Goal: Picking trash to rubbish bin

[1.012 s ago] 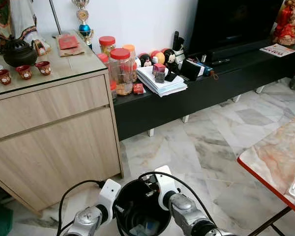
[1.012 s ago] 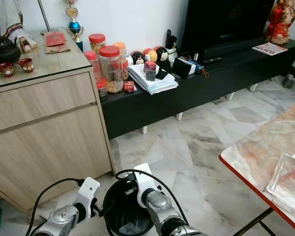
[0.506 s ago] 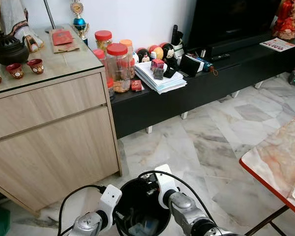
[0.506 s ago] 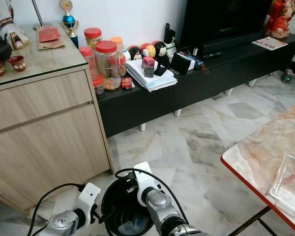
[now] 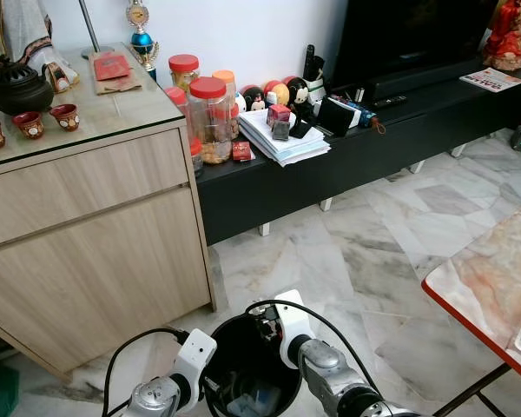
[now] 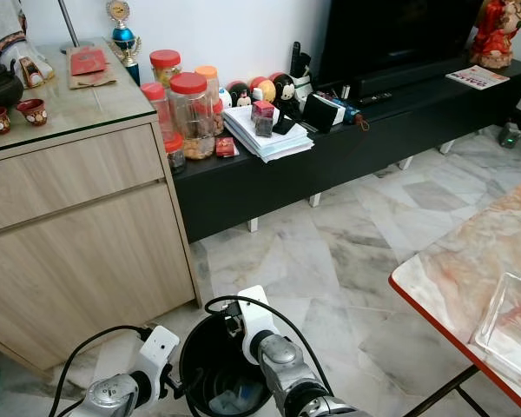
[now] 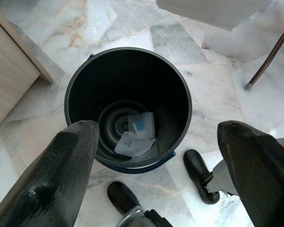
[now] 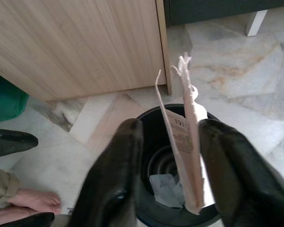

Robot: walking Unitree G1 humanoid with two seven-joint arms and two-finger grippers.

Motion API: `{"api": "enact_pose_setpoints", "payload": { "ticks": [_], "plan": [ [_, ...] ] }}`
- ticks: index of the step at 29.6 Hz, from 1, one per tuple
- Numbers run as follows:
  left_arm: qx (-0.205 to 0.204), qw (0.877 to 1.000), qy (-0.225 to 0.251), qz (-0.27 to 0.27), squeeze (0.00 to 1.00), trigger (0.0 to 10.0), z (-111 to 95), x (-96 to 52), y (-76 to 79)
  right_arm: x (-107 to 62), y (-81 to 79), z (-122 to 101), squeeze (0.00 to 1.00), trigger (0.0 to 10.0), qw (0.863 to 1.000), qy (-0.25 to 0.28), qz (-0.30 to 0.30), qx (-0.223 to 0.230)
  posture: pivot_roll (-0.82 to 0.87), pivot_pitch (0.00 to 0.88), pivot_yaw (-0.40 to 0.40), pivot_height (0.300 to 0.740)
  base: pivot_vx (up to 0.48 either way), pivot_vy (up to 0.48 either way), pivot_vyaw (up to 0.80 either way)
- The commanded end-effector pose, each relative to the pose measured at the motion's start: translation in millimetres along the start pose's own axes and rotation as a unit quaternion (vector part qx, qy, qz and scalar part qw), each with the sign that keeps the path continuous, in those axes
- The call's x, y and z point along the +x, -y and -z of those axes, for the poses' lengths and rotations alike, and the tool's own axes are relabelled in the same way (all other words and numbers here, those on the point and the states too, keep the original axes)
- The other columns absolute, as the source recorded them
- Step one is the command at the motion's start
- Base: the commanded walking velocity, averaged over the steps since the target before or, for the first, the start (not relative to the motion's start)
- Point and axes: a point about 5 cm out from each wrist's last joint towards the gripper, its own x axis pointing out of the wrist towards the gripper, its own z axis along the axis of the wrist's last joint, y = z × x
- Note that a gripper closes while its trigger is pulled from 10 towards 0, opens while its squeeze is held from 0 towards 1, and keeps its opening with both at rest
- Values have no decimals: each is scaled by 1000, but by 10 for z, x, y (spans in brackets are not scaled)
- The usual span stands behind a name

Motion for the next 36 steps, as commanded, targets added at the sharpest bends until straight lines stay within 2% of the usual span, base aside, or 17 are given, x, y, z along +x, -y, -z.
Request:
{"api": "enact_pose_setpoints", "payload": {
  "ticks": [1,17,20,21,29,36],
  "plan": [
    [8,1000,-6,7,0,10000,21,-16,-5,77,-278,-142,1000,10000,999,20,-34,12,99,36,-32,740,0,0,0],
    [5,1000,-7,8,0,10000,17,-3,13,71,-263,-136,1000,10000,999,22,-37,13,98,26,-40,740,0,0,0],
    [4,1000,-6,8,0,10000,12,-1,13,75,-287,-157,1000,10000,999,26,-44,0,101,29,-43,740,0,0,0],
    [4,1000,-6,7,0,10000,12,-1,12,77,-298,-159,0,10000,999,25,-47,-6,101,30,-43,740,0,0,0],
    [2,1000,-5,5,0,10000,-1,3,5,80,-337,-168,0,10000,998,29,-56,-24,102,34,-48,740,0,0,0],
    [1,1000,-5,4,0,10000,-4,6,4,76,-322,-160,0,10000,998,29,-56,-20,98,40,-48,740,0,0,0]
  ]
}}
